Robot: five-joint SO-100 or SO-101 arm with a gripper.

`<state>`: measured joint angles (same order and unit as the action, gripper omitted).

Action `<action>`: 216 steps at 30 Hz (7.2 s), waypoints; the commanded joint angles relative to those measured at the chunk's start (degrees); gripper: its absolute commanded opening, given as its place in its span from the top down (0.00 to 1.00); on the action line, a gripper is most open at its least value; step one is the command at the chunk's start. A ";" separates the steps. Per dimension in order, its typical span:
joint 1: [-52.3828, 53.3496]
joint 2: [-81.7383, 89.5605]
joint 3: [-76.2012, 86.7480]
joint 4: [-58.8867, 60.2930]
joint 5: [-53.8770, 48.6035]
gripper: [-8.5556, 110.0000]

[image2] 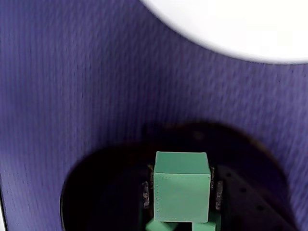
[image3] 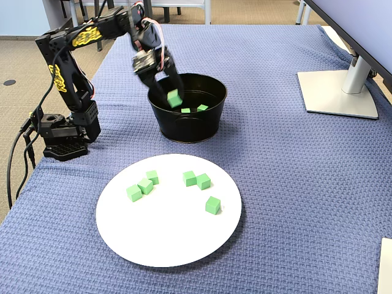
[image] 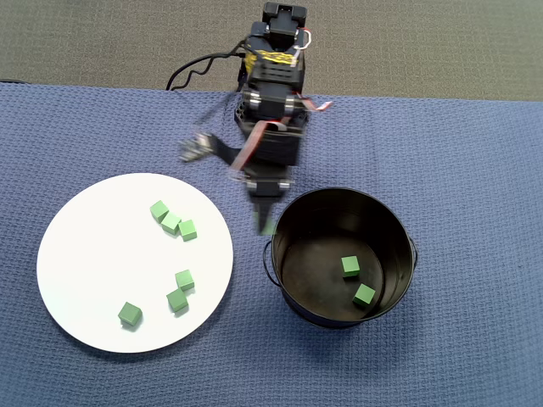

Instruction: Pick up the green cubes from the white plate and place them in the black recipient

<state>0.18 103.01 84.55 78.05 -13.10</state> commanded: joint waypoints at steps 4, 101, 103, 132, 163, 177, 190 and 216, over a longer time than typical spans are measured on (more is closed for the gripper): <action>-16.96 -4.75 -3.34 -6.59 5.54 0.90; 33.13 -19.95 10.28 -13.80 -44.38 0.77; 33.05 -19.86 10.81 -13.80 -44.30 0.77; 31.82 -22.41 16.00 -18.37 -46.93 0.78; 28.56 -16.08 7.12 -5.71 -37.18 0.93; 9.14 8.96 4.83 -2.29 -14.15 0.93; -21.09 -2.64 5.01 -13.45 1.23 0.78; 34.63 -0.26 10.02 -8.44 -70.05 0.64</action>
<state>30.50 102.04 92.37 72.42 -68.20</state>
